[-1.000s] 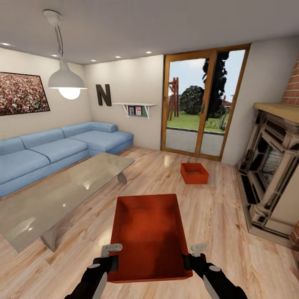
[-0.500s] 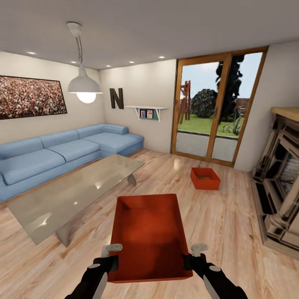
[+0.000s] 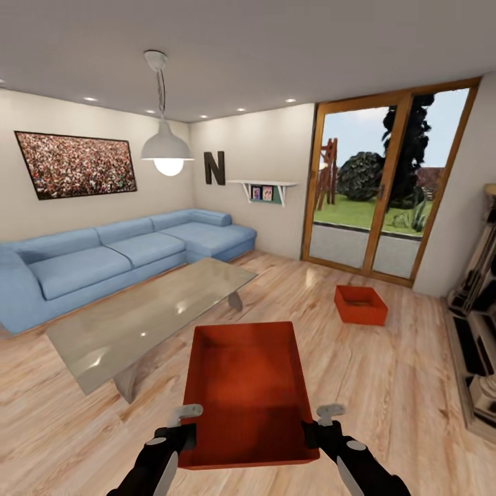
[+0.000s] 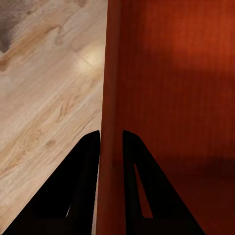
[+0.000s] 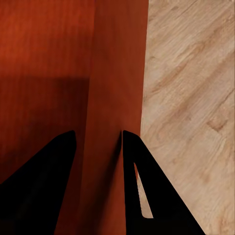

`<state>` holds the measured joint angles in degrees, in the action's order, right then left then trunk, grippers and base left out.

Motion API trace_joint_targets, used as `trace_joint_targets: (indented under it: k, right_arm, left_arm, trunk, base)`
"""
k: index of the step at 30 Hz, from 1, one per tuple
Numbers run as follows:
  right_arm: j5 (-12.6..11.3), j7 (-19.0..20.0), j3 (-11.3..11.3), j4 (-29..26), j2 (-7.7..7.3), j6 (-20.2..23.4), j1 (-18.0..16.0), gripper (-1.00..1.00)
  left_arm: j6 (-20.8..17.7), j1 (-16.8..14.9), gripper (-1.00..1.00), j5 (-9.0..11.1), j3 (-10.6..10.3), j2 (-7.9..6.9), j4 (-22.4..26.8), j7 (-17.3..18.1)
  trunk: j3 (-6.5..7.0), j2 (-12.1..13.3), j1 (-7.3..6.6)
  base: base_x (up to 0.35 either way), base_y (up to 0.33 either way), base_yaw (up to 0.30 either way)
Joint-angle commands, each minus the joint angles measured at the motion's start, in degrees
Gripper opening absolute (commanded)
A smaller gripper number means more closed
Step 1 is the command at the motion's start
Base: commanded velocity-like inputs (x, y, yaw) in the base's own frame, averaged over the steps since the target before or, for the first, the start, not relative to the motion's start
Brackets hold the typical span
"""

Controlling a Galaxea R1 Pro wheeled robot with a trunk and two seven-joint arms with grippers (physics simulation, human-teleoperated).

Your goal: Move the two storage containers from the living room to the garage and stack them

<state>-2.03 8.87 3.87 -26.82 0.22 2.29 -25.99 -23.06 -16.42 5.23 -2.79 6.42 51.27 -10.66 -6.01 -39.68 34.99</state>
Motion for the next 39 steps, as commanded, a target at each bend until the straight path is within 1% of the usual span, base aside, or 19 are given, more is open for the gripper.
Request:
trace_joint_targets:
  k: [1, 7, 10, 35, 39]
  right_arm:
    - [-0.7, 1.8, -0.4, -0.2, 0.22, 0.3, 0.0, -1.00]
    - [-0.7, 1.8, -0.4, -0.2, 0.22, 0.3, 0.0, -1.00]
    - [-0.7, 1.8, -0.4, -0.2, 0.22, 0.3, 0.0, -1.00]
    - [-0.3, 2.5, -0.4, -0.2, 0.22, 0.3, 0.0, -1.00]
    - [-0.3, 2.5, -0.4, -0.2, 0.22, 0.3, 0.0, -1.00]
  left_arm:
    - [-0.5, 0.0, -1.00, -1.2, 0.1, 0.00, 0.1, -1.4]
    - [-0.5, 0.0, -1.00, -1.2, 0.1, 0.00, 0.1, -1.4]
    - [-0.5, 0.0, -1.00, -1.2, 0.1, 0.00, 0.1, -1.4]
    - [-0.5, 0.0, -1.00, -1.2, 0.1, 0.00, 0.1, -1.4]
    - [-0.5, 0.0, -1.00, -1.2, 0.1, 0.01, 0.1, -1.4]
  trunk:
    - [-0.04, -0.1, 0.02]
    - [0.10, -0.1, 0.02]
    - [0.11, -0.1, 0.02]
    - [0.11, -0.1, 0.02]
    - [0.11, -0.1, 0.02]
  base:
    - [0.000, 0.000, 0.233]
    - [0.000, 0.000, 0.268]
    - [0.000, 0.000, 0.124]
    - [0.000, 0.000, 0.006]
    - [0.000, 0.000, 0.122]
